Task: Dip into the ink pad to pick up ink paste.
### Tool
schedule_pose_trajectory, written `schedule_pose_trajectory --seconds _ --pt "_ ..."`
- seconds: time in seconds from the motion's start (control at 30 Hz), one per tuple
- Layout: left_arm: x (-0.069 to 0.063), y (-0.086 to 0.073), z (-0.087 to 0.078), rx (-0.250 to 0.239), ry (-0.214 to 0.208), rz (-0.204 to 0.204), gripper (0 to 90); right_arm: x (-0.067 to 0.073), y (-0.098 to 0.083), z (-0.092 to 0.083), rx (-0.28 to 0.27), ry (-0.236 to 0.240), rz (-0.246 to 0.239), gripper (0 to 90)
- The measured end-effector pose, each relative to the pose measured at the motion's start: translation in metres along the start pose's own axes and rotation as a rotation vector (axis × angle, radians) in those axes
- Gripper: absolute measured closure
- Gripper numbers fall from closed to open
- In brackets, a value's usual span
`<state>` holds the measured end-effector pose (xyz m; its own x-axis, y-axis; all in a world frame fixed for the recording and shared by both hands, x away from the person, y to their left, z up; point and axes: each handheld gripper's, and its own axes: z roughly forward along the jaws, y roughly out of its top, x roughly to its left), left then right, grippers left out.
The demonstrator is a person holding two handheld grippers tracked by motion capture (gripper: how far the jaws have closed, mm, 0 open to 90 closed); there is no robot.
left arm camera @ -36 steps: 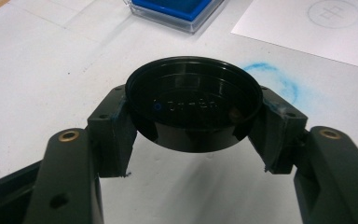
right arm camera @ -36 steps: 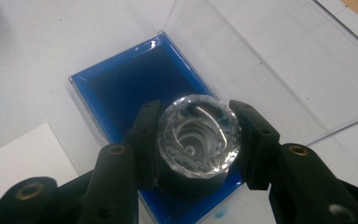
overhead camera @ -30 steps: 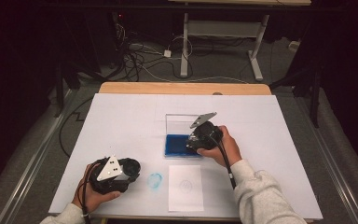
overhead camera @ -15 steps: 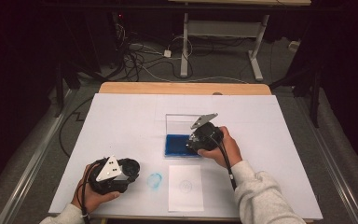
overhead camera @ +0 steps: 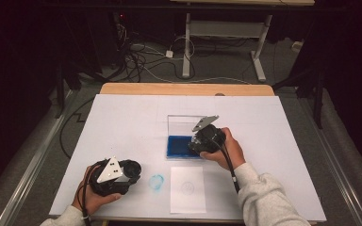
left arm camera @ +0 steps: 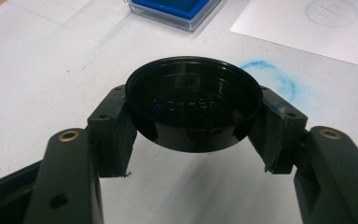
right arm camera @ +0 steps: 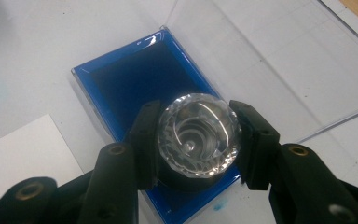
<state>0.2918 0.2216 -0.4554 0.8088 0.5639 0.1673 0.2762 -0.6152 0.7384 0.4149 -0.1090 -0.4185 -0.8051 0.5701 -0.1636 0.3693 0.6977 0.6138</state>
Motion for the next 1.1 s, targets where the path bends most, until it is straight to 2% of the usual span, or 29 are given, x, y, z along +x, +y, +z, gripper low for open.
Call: schedule_pose_trajectory --seconds 0.13,0.27,0.5,0.7,0.87,1.1 --pt "0.000 0.000 0.000 -0.002 -0.001 0.000 36.7 -0.001 0.004 0.000 0.013 0.003 0.002 57.0" --pt "0.001 0.000 0.000 -0.007 0.000 -0.007 36.7 -0.003 0.007 -0.004 0.002 -0.004 0.005 57.0" --pt "0.001 0.000 -0.001 -0.010 0.001 -0.006 36.7 -0.003 0.025 -0.030 -0.074 -0.003 0.006 57.0" --pt "0.001 0.000 -0.001 -0.008 -0.001 -0.004 36.7 -0.001 0.031 -0.037 -0.102 -0.001 0.005 56.9" --pt "0.001 0.000 -0.001 -0.006 -0.002 -0.003 36.7 0.003 0.032 -0.029 -0.091 0.017 -0.001 56.9" --pt "0.001 0.000 0.000 -0.004 -0.004 -0.005 36.7 0.009 0.025 -0.005 -0.053 0.040 -0.005 57.0"
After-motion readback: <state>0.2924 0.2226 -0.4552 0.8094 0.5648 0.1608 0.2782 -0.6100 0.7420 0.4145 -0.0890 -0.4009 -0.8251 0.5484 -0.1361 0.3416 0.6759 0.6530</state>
